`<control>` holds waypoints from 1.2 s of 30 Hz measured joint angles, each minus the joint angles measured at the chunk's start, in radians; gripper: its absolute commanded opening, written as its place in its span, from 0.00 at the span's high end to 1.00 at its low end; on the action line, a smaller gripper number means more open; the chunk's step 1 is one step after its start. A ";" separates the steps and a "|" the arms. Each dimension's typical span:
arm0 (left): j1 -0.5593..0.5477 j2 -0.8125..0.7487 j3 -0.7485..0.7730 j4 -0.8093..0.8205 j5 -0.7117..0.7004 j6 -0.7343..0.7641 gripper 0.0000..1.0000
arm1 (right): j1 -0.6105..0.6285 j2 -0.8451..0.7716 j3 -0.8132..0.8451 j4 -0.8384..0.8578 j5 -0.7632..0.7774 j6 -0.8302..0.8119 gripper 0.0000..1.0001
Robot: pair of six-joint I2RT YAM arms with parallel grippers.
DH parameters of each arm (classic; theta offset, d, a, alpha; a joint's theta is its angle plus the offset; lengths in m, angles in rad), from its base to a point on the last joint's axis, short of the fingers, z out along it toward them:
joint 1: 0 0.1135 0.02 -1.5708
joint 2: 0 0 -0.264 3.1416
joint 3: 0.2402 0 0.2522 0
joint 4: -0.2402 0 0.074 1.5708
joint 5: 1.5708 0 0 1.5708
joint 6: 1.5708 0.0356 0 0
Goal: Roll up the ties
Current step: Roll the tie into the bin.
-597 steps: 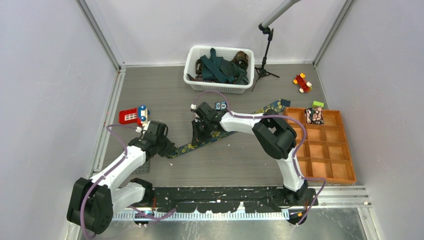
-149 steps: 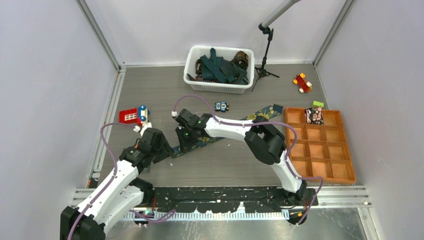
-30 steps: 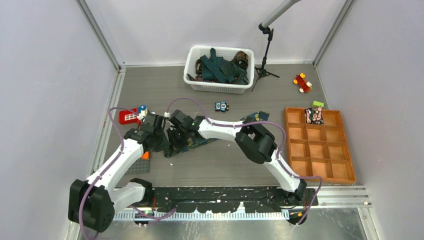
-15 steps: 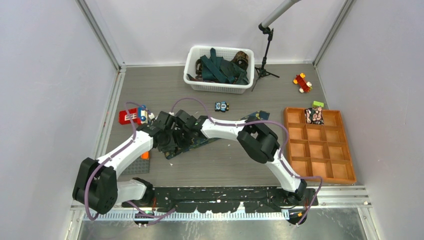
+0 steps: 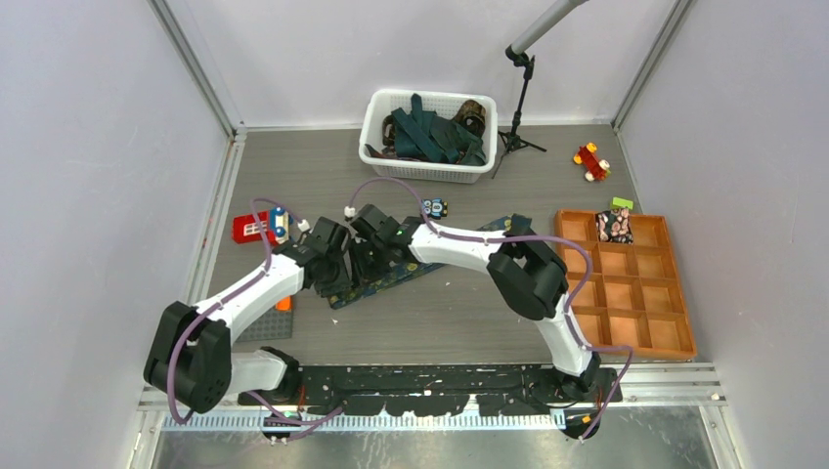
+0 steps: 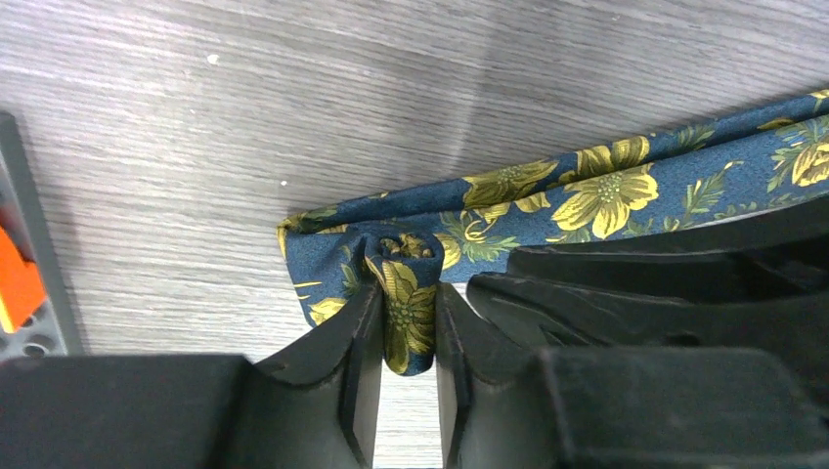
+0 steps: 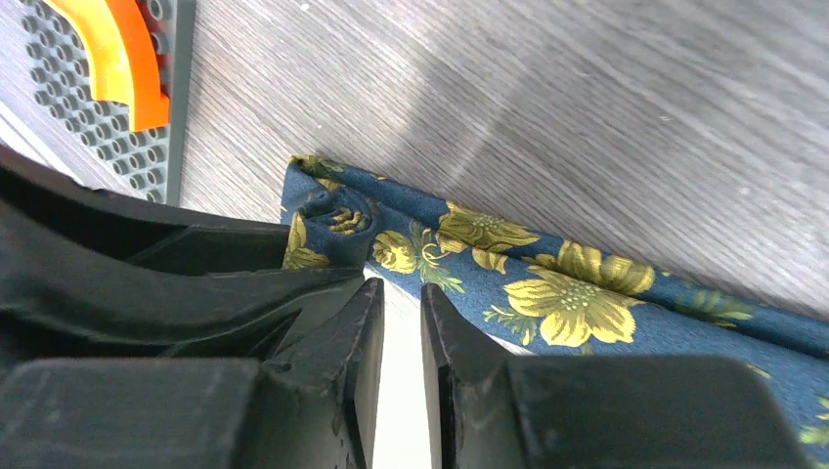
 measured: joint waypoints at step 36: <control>-0.033 -0.065 0.034 -0.031 0.039 -0.019 0.60 | -0.045 -0.069 -0.038 -0.002 -0.031 -0.026 0.59</control>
